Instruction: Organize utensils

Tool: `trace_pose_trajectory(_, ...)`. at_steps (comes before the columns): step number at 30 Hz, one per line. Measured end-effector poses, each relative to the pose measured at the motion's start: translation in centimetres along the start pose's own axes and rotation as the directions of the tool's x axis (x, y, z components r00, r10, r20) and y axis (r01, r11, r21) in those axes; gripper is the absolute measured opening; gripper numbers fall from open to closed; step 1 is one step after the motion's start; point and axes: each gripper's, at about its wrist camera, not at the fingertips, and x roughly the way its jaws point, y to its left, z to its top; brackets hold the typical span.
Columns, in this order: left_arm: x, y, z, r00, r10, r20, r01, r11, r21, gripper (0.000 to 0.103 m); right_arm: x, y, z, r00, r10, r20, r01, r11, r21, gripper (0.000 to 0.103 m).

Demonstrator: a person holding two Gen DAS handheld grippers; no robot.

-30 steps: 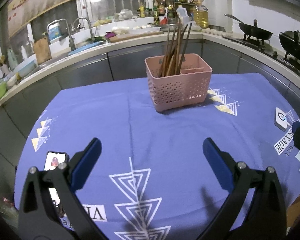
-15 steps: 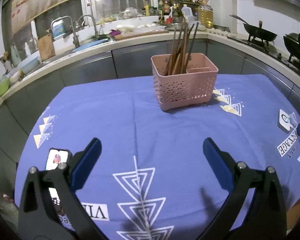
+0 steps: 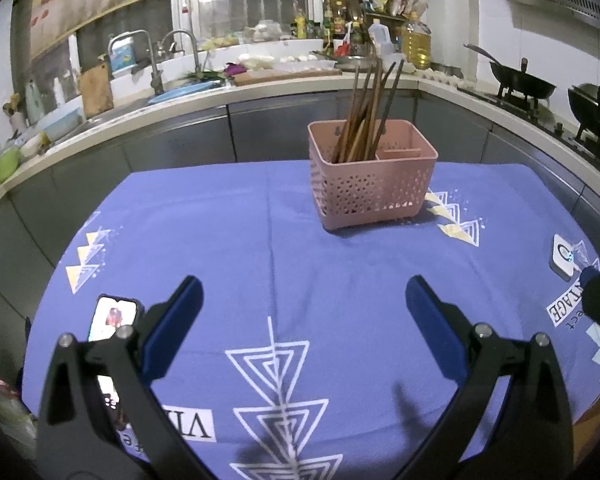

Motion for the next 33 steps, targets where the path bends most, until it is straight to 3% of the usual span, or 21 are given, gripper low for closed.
trace_pose_trajectory(21, -0.7, -0.1, -0.1, 1.000, -0.020, 0.014, 0.020, 0.999, -0.028, 0.097, 0.1, 0.6, -0.4, 1.000, 0.003, -0.010, -0.003, 1.000, 0.009, 0.086)
trace_pose_trajectory(33, -1.1, -0.4, 0.0, 1.000, 0.007, 0.031, -0.006, 1.000, -0.013, 0.097, 0.2, 0.8, -0.5, 1.000, 0.004, -0.011, -0.004, 1.000, 0.007, 0.086)
